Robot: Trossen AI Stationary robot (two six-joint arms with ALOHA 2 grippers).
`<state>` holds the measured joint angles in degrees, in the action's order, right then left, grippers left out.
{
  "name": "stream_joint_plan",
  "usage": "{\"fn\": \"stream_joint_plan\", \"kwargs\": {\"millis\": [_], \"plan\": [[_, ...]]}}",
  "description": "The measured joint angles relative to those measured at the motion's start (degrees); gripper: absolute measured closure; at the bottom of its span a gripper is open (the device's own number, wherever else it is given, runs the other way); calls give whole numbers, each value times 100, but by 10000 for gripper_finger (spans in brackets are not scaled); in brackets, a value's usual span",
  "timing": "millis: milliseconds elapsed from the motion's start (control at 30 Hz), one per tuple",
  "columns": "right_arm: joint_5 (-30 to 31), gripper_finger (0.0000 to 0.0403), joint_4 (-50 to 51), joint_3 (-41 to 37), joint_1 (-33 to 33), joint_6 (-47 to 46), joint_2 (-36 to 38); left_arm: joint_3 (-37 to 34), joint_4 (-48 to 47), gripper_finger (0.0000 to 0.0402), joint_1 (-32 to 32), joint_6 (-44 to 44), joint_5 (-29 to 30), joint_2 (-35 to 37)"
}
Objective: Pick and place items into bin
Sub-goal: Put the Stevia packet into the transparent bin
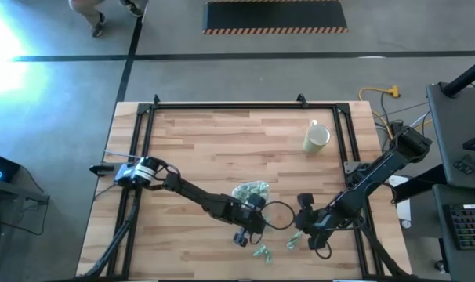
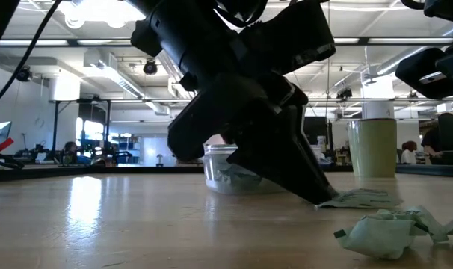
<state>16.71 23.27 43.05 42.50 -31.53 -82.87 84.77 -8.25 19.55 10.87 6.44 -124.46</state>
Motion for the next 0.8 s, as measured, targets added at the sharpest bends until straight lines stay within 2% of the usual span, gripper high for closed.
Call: {"fn": "stream_joint_plan", "kwargs": {"millis": [167, 467, 700, 800], "plan": [[0, 339, -3, 0, 0, -1, 0, 22, -92, 396, -3, 42, -5, 0], [0, 344, -10, -26, 2, -2, -2, 28, -238, 400, 96, 44, -18, 105], [-2, 346, -65, -69, 2, -2, -2, -2, -587, 400, 322, 44, 4, 503], [-3, 346, -151, -116, 2, -2, -2, -20, -1011, 400, 450, 8, 23, 662]]}}
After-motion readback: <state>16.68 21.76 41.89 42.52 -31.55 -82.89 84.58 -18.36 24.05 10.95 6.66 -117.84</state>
